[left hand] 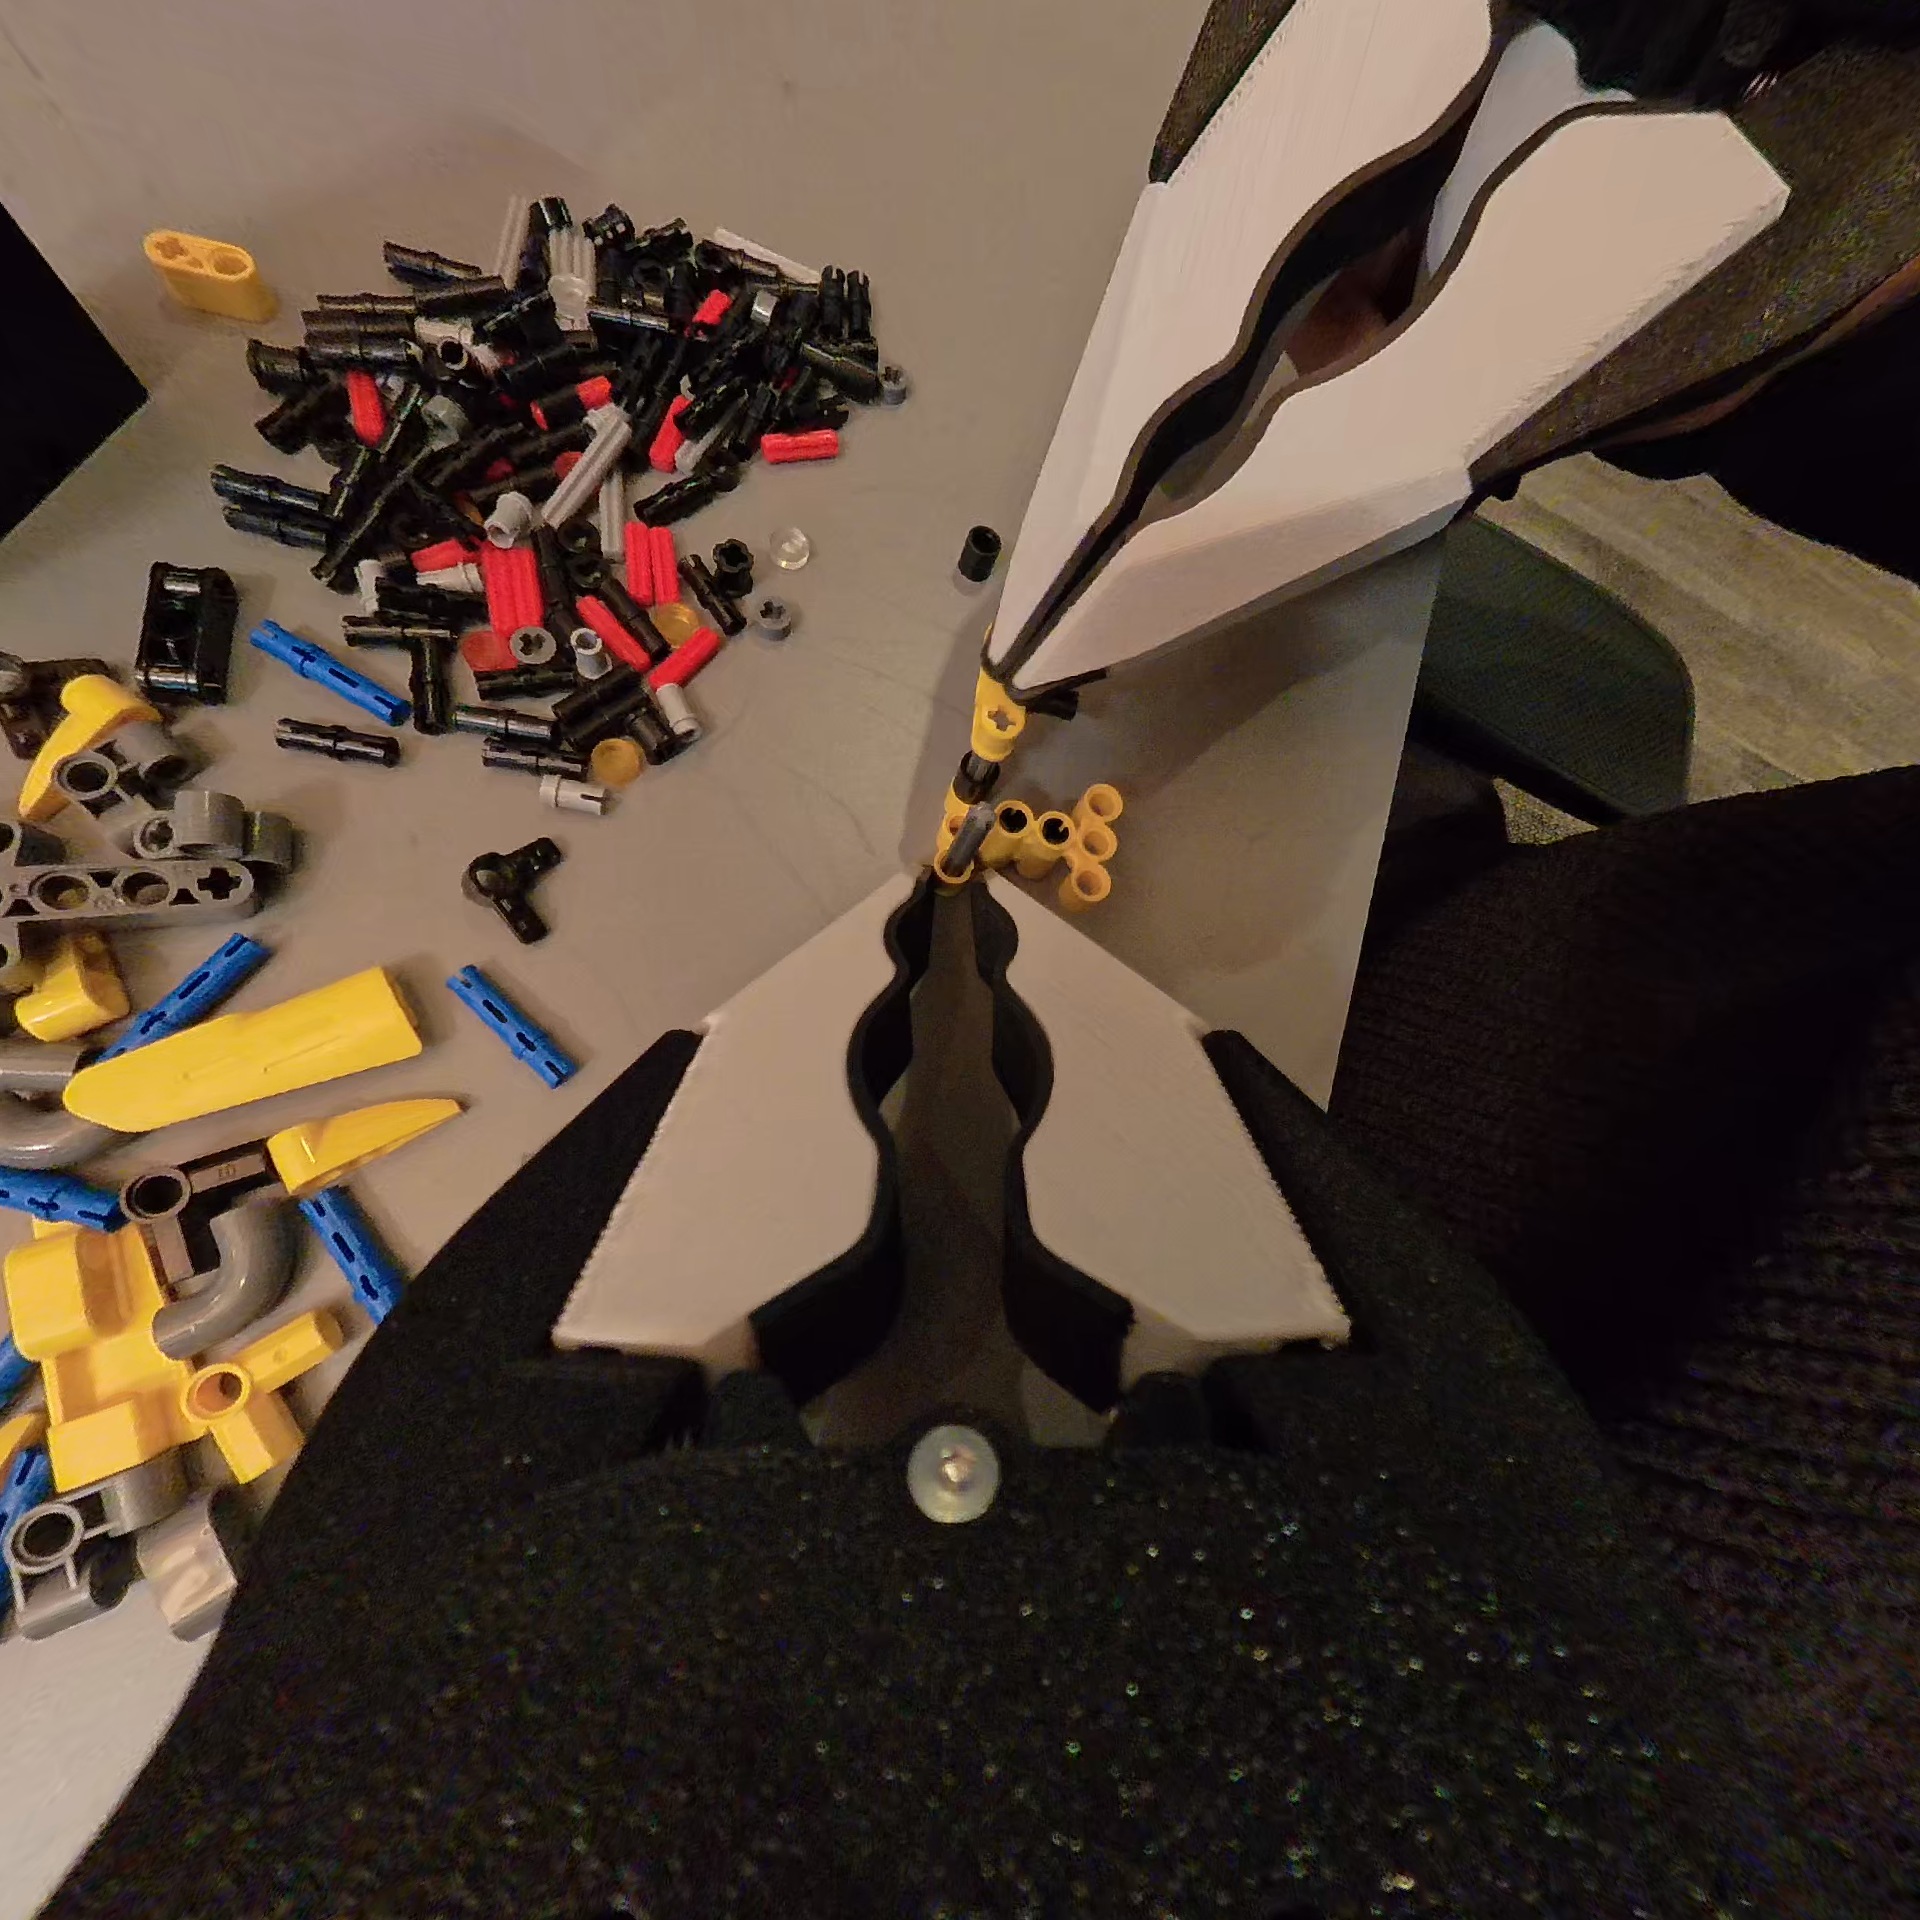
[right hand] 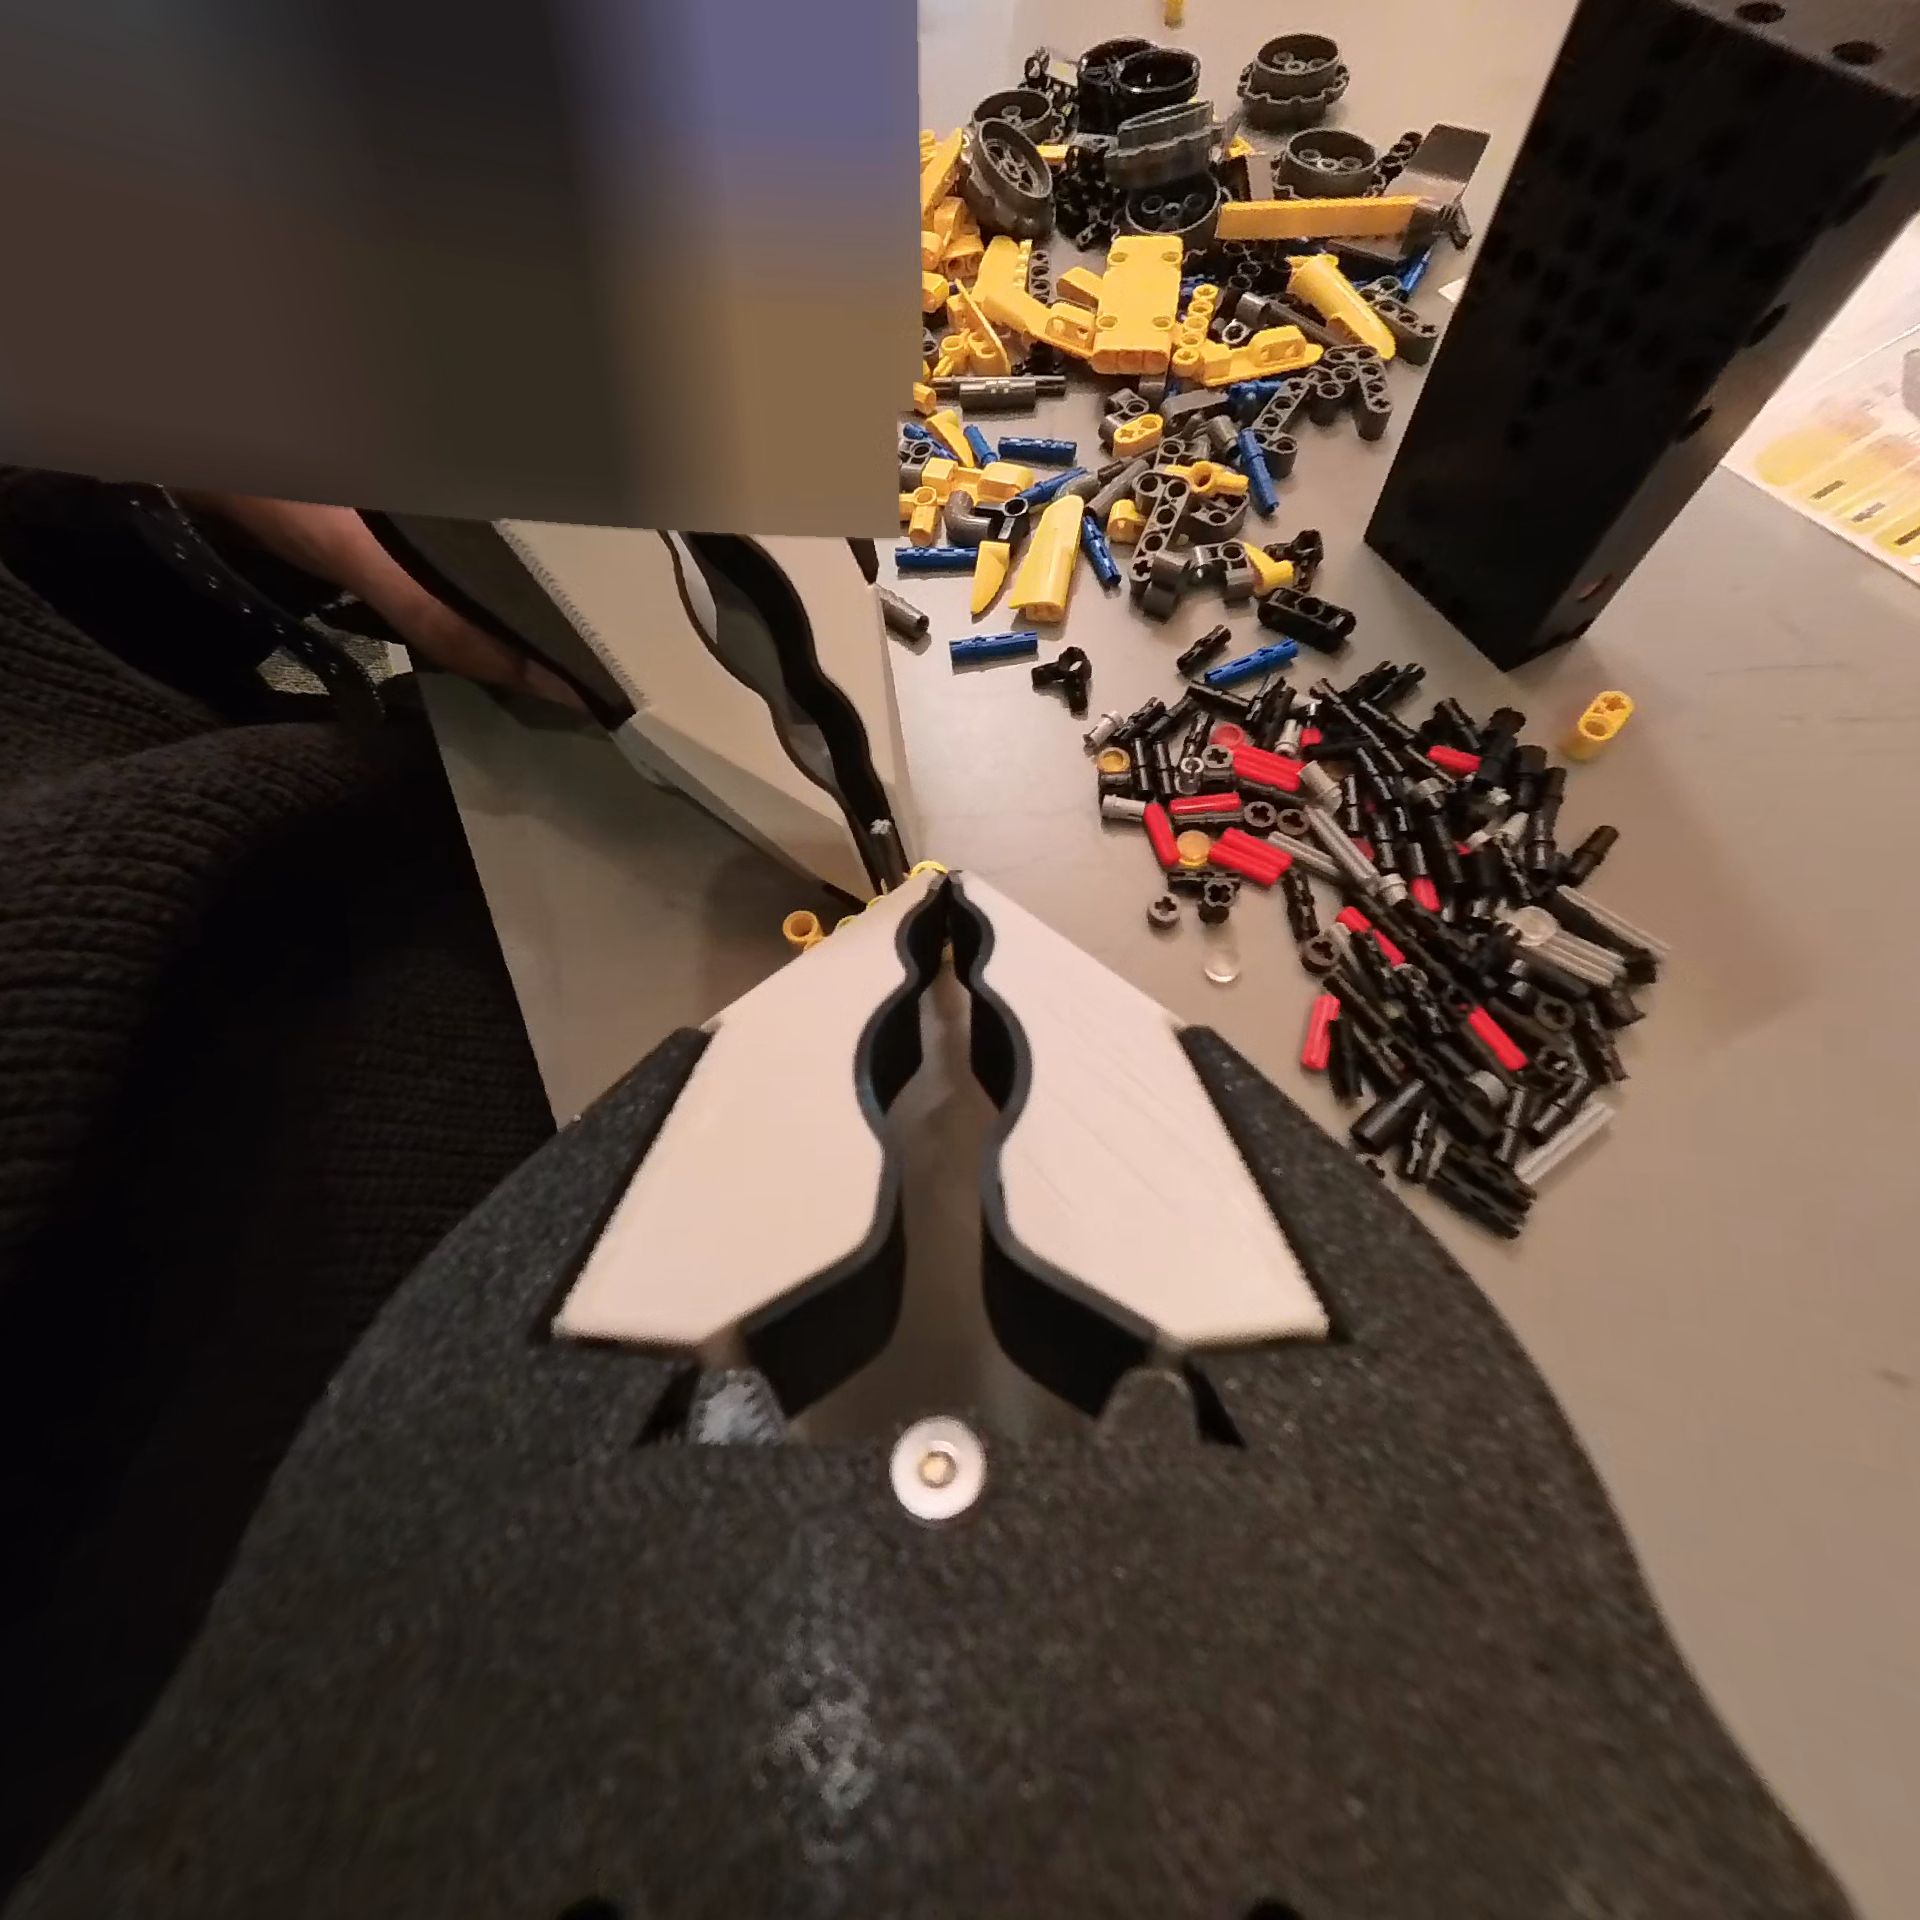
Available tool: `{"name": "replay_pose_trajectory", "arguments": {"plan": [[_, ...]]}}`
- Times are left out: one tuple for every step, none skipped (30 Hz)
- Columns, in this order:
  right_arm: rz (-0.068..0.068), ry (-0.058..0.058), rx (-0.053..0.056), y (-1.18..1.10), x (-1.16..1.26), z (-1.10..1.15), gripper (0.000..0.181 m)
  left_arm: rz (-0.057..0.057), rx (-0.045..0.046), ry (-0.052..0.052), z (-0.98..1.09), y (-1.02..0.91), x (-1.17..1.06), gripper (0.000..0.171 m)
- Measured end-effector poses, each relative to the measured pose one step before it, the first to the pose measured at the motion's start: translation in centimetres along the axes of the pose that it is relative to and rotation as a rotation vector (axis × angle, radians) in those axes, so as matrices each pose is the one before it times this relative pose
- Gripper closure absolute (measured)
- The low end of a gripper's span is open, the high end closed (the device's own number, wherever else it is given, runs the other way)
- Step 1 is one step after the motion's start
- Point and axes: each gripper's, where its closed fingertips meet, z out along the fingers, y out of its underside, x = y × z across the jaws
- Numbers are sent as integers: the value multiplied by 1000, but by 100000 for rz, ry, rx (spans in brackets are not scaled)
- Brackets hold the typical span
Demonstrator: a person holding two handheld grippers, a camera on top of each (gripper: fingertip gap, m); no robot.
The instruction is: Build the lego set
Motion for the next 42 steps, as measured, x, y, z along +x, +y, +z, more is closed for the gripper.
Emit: {"name": "replay_pose_trajectory", "arguments": {"plan": [[-710,577,-289,-4,18,11,181,-65,12,58,-5,-4,-7,165],[-782,636,-460,-1,11,15,181,-46,4,39,-2,-2,-1,165],[-862,645,-638,3,-14,-1,181,-15,-8,9,-1,1,2,165],[-1039,680,-761,18,-18,-9,181,22,-7,-24,0,1,-5,165],[-1102,702,-795,22,-24,-15,181,31,-14,-27,8,10,1,165],[-958,683,-764,18,-28,-19,181,57,-7,-59,-4,-5,0,165],[-755,675,-693,8,-23,-2,181,85,-13,-76,2,3,-7,165],[-592,655,-593,10,-11,-5,181,71,-3,-71,5,2,4,165],[-425,578,-475,0,2,8,181,91,-3,-87,-11,1,-5,165],[-272,481,-357,3,-11,6,181,94,-3,-87,5,2,0,165],[-197,394,-289,-9,-14,12,181,63,-8,-62,2,2,-3,165],[-173,312,-315,10,-8,-10,181,34,-6,-33,2,2,3,165],[157,217,-438,19,-11,-8,181,11,3,-8,0,0,-2,165],[881,-160,-568,34,-29,-14,181,-24,-17,16,-1,2,4,165],[1326,-492,-559,38,-19,-22,181,-25,-3,25,-3,-1,-4,165],[1170,-492,-304,36,7,-19,181,7,17,4,1,-2,0,165],[837,-482,104,4,2,-7,181,47,0,-39,3,1,1,165],[612,-326,318,-4,-1,14,181,71,-7,-61,-2,-4,8,165],[365,-115,315,-8,16,20,181,67,-2,-59,2,1,-3,165],[212,-10,228,-21,15,15,181,8,3,-7,0,0,-2,165],[304,-146,56,1,1,22,181,-48,4,43,-2,-1,0,165],[438,-292,-131,3,11,3,181,-46,4,39,-2,-1,-1,165],[541,-396,-162,5,3,2,181,6,1,-8,0,0,-2,165],[709,-650,-95,16,-24,-8,181,67,-14,-61,4,4,6,165],[746,-626,-154,29,-28,-19,181,84,-13,-82,-5,-4,-5,165],[447,-257,-214,29,19,-10,181,81,12,-68,-1,7,5,165],[-85,122,-104,-7,2,7,181,74,-7,-69,-5,-5,-3,165],[-495,469,-58,-24,24,32,181,75,-3,-71,5,2,4,165],[-587,520,-153,-22,4,43,181,82,-6,-73,2,2,-6,165],[-436,349,-196,-27,4,32,181,86,-13,-88,4,3,1,165],[-117,141,-206,-2,2,28,181,112,-6,-106,-2,-5,-1,165],[231,-167,-243,23,-7,-7,181,137,-7,-121,0,10,4,165],[431,-303,-317,50,8,-22,181,123,15,-107,0,-8,-2,165],[519,-317,-335,55,9,-28,181,99,-6,-83,5,2,1,165],[420,-244,-230,47,-18,-9,181,59,1,-50,3,1,-2,165],[32,110,-108,23,-8,2,181,31,4,-30,3,0,3,165],[-302,412,-80,3,9,14,181,45,-7,-45,-5,-5,3,165],[-334,508,-123,-2,13,26,181,42,-9,-42,2,2,1,165],[-276,437,-143,-3,13,26,181,25,-1,-29,0,0,-6,165],[17,158,-173,15,15,16,181,42,1,-42,3,1,1,165],[441,-146,-171,31,-9,6,180,72,1,-68,-4,8,-4,165],[483,-203,-62,30,1,-6,181,88,-2,-81,-2,-5,4,165]]}}
